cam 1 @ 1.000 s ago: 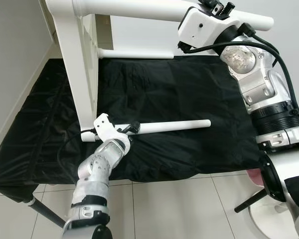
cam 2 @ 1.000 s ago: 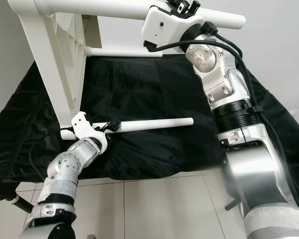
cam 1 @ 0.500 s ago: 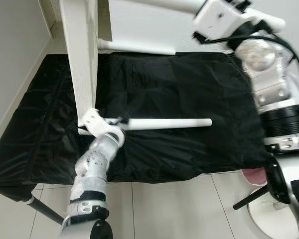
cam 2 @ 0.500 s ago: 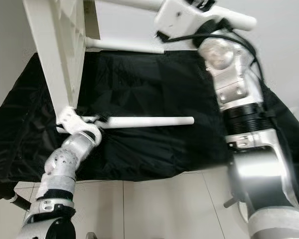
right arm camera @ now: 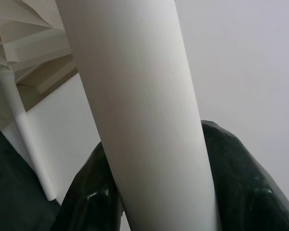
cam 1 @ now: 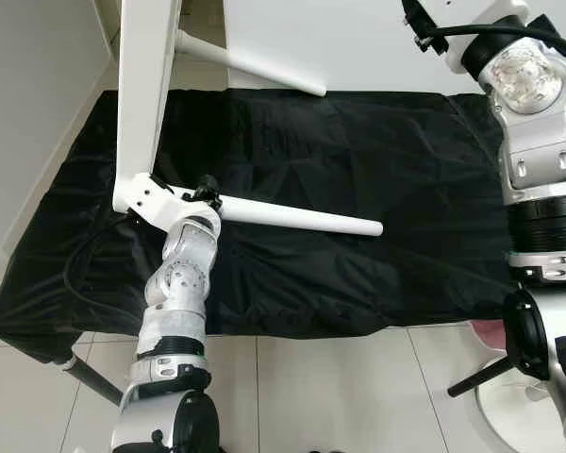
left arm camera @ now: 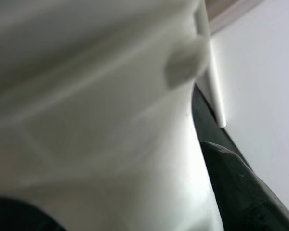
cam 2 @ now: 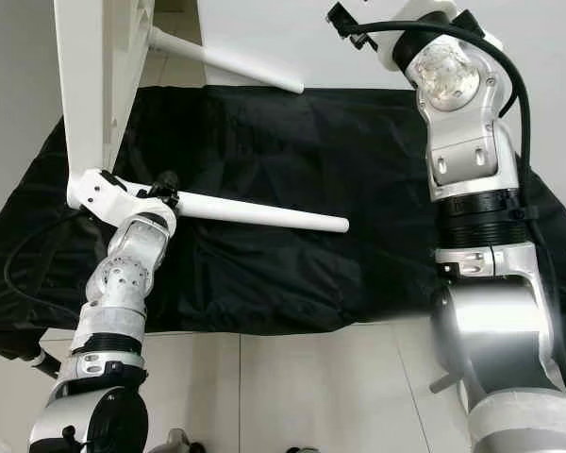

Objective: Building children table

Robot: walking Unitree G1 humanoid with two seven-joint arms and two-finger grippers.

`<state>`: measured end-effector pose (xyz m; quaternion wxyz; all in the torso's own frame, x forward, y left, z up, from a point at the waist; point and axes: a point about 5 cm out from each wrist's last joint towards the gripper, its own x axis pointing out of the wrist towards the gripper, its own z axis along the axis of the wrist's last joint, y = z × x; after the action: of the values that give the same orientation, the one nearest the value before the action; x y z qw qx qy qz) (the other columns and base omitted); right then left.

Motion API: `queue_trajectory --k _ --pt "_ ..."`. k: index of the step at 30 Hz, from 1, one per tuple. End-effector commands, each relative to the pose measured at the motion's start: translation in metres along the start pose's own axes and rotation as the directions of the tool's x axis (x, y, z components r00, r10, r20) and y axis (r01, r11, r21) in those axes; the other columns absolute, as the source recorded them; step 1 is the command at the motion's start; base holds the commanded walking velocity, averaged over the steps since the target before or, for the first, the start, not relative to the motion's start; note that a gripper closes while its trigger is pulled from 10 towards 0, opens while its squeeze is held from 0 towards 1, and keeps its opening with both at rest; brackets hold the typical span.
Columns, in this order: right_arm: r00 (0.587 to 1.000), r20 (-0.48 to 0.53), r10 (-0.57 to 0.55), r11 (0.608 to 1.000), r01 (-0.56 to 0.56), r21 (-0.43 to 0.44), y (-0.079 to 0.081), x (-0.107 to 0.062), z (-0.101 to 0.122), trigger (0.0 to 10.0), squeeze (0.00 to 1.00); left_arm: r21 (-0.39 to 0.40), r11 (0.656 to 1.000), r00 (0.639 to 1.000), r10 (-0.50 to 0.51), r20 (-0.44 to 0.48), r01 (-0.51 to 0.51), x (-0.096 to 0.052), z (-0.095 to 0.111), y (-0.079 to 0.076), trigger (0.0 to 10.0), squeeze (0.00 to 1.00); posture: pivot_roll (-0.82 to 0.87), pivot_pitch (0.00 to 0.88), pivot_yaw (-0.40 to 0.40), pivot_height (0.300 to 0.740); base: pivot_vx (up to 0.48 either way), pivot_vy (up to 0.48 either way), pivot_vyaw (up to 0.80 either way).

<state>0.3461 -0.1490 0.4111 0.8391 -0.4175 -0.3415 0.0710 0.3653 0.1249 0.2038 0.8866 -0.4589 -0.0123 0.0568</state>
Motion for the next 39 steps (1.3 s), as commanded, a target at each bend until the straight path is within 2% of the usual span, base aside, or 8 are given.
queue_trajectory --k 1,10,18,20,28,37,38,39 --pt "0.978 0.076 -0.194 0.953 0.169 0.252 -0.036 -0.008 0.01 0.0 0.0 -0.067 0.965 0.967 -0.255 0.013 0.255 -0.013 -0.013 -0.073 0.0 0.0 -0.06 0.105 0.056 0.74 0.0 0.0 0.0" --pt "0.956 0.023 -0.291 0.912 0.271 0.307 -0.028 -0.03 0.001 0.0 0.0 0.086 0.877 0.856 -0.481 0.191 0.474 -0.042 0.02 -0.107 0.0 0.0 -0.04 0.112 0.042 0.74 0.0 0.0 0.0" --pt "0.893 -0.176 -0.414 0.87 0.445 0.21 -0.015 -0.073 -0.039 0.0 0.0 0.158 0.799 0.758 -0.601 0.254 0.58 -0.053 0.046 -0.137 0.0 0.0 -0.03 0.117 0.034 0.74 0.0 0.0 0.0" --pt "0.855 -0.344 -0.388 0.863 0.468 0.189 0.021 -0.114 -0.081 0.0 0.0 0.199 0.747 0.693 -0.664 0.283 0.634 -0.06 0.062 -0.153 0.0 0.0 -0.04 0.112 0.041 0.74 0.0 0.0 0.0" --pt "0.819 -0.484 -0.309 0.836 0.477 0.273 0.068 -0.151 -0.11 0.0 0.0 0.282 0.673 0.613 -0.739 0.279 0.684 -0.07 0.07 -0.18 0.0 0.0 -0.04 0.103 0.059 0.74 0.0 0.0 0.0" --pt "0.786 -0.555 -0.274 0.787 0.515 0.341 0.087 -0.157 -0.122 0.0 0.0 0.32 0.629 0.599 -0.776 0.198 0.709 -0.069 0.058 -0.191 0.0 0.0 -0.04 0.102 0.07 0.74 0.0 0.0 0.0" --pt "0.775 -0.568 -0.275 0.765 0.535 0.36 0.089 -0.158 -0.124 4.7 0.0 0.348 0.605 0.595 -0.79 0.147 0.716 -0.069 0.052 -0.193 10.0 0.0 -0.03 0.101 0.073 0.74 0.0 0.0 0.0" --pt "0.766 -0.583 -0.272 0.742 0.552 0.38 0.092 -0.159 -0.126 10.0 0.0 0.378 0.586 0.597 -0.796 0.103 0.717 -0.07 0.044 -0.194 10.0 0.0 -0.03 0.102 0.072 0.74 0.0 0.0 0.0"
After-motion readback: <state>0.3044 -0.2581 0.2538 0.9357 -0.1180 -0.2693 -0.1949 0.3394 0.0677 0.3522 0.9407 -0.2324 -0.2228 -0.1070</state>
